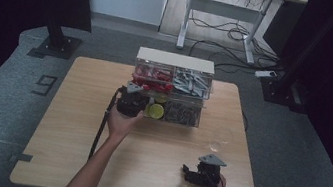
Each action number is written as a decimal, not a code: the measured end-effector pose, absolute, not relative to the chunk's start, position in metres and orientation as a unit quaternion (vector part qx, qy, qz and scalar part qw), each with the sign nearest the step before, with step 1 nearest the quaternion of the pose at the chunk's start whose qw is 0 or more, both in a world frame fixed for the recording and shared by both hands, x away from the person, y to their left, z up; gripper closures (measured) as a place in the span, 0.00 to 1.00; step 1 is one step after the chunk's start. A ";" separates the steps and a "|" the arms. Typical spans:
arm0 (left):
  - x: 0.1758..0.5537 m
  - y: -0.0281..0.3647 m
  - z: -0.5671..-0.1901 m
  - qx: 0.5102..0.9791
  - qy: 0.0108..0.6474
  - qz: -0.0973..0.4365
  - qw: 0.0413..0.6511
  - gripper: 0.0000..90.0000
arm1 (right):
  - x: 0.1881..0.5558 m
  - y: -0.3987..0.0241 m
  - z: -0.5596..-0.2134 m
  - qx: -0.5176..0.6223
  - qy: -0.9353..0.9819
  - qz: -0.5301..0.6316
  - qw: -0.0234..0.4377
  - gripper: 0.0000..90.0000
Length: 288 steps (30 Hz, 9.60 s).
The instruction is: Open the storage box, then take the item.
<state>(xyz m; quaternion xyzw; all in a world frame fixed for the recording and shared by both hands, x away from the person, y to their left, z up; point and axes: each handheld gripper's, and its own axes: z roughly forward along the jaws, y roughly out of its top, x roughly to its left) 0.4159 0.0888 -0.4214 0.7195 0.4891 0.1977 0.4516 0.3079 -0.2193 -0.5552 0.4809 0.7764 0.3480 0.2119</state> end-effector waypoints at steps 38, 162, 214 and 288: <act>0.421 0.083 -0.415 0.721 0.487 0.200 0.451 1.00 | 0.308 -0.219 -0.555 0.481 0.776 0.348 0.212 0.16; 0.427 0.078 -0.417 0.727 0.479 0.182 0.457 1.00 | 0.439 -0.136 -0.487 0.457 0.732 0.457 0.216 0.62; 0.426 0.079 -0.419 0.723 0.481 0.179 0.462 0.99 | 0.423 -0.162 -0.449 0.418 0.713 0.513 0.232 0.99; 0.426 0.078 -0.421 0.723 0.483 0.179 0.460 0.99 | 0.386 -0.232 -0.426 0.422 0.678 0.543 0.259 0.99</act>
